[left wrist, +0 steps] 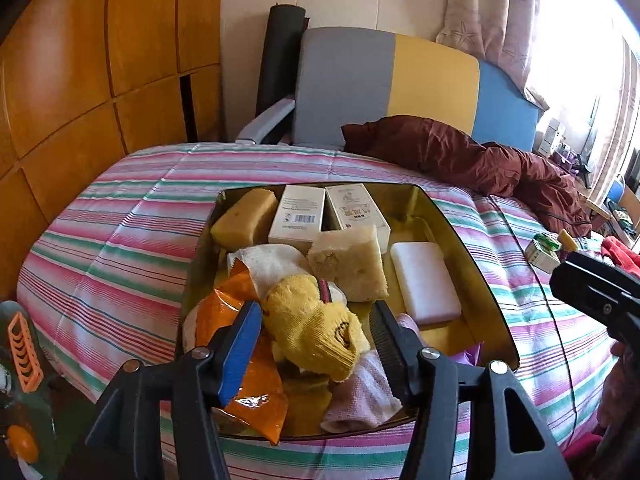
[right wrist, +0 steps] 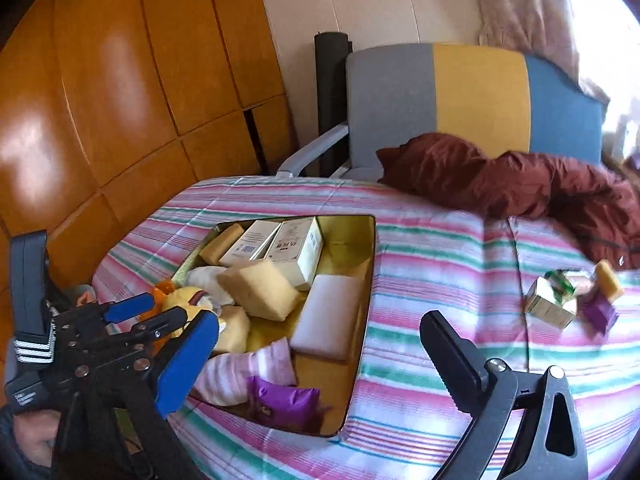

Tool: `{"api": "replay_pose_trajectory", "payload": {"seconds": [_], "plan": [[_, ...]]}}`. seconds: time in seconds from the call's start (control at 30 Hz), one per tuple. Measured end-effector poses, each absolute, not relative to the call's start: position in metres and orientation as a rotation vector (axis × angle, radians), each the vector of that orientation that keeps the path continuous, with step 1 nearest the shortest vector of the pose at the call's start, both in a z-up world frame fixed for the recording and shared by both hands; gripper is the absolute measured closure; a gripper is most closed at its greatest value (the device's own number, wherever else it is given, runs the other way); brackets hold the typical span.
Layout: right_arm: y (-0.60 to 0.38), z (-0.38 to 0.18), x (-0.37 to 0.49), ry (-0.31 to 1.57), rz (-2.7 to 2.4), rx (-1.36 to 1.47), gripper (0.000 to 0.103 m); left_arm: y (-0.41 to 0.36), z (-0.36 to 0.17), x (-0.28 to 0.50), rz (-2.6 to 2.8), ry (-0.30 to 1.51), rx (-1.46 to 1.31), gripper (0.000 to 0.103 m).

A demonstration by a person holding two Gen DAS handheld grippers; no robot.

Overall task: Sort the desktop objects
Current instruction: 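Move both grippers back toward the green box and second purple packet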

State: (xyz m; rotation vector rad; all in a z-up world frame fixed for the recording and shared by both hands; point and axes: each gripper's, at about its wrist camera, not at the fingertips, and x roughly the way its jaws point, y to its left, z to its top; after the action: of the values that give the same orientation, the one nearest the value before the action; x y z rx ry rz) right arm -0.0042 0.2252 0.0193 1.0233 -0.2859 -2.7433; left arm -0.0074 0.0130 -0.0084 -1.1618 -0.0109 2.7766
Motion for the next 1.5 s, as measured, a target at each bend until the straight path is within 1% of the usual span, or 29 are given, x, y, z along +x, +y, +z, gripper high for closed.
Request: {"api": "replay_pose_trajectory", "payload": {"seconds": [0.07,0.13,0.17,0.27,0.37,0.43,0.5,0.57,0.77,0.87,0.97,1.17,1.23,1.33,1.5], "plan": [[0.232,0.016,-0.004,-0.349,-2.707,1.029,0.003,0.013,-0.006,-0.006,2.783,-0.012,-1.149,0.046],[0.237,0.014,-0.003,-0.365,-2.707,1.033,0.013,0.013,-0.004,-0.005,2.789,-0.006,-1.135,0.046],[0.238,0.014,-0.002,-0.358,-2.715,1.034,0.014,0.014,-0.003,-0.004,2.788,-0.001,-1.128,0.046],[0.239,0.014,0.001,-0.292,-2.745,1.042,0.014,0.015,0.0,-0.003,2.78,-0.005,-1.117,0.043],[0.246,0.012,0.001,-0.269,-2.769,1.069,0.014,0.016,0.002,-0.003,2.788,-0.001,-1.112,0.036],[0.254,0.011,0.0,-0.277,-2.79,1.094,0.009,0.016,0.001,-0.004,2.783,-0.001,-1.12,0.029],[0.266,0.01,-0.001,-0.293,-2.805,1.115,0.006,0.015,0.0,-0.005,2.771,-0.022,-1.129,0.027],[0.28,0.01,-0.002,-0.335,-2.817,1.144,0.003,0.014,0.0,-0.008,2.765,-0.039,-1.143,0.026],[0.329,0.009,-0.005,-0.488,-2.868,1.24,0.003,0.017,0.004,-0.012,2.734,-0.074,-1.149,0.026],[0.352,0.007,-0.006,-0.538,-2.881,1.297,0.004,0.01,0.007,-0.016,2.737,-0.15,-1.157,0.026],[0.374,0.007,-0.005,-0.548,-2.903,1.34,0.005,0.008,0.01,-0.018,2.753,-0.151,-1.155,0.025],[0.432,0.005,-0.001,-0.662,-2.945,1.421,0.011,0.022,0.025,-0.017,2.724,-0.114,-1.101,0.025],[0.45,0.004,0.0,-0.685,-2.969,1.445,0.015,0.032,0.029,-0.018,2.7,-0.09,-1.082,0.025],[0.475,0.001,-0.001,-0.698,-2.996,1.489,0.022,0.05,0.032,-0.021,2.66,-0.035,-1.07,0.025],[0.51,-0.016,-0.009,-0.679,-3.019,1.622,0.028,0.083,0.031,-0.026,2.572,0.035,-1.077,0.025]]}}
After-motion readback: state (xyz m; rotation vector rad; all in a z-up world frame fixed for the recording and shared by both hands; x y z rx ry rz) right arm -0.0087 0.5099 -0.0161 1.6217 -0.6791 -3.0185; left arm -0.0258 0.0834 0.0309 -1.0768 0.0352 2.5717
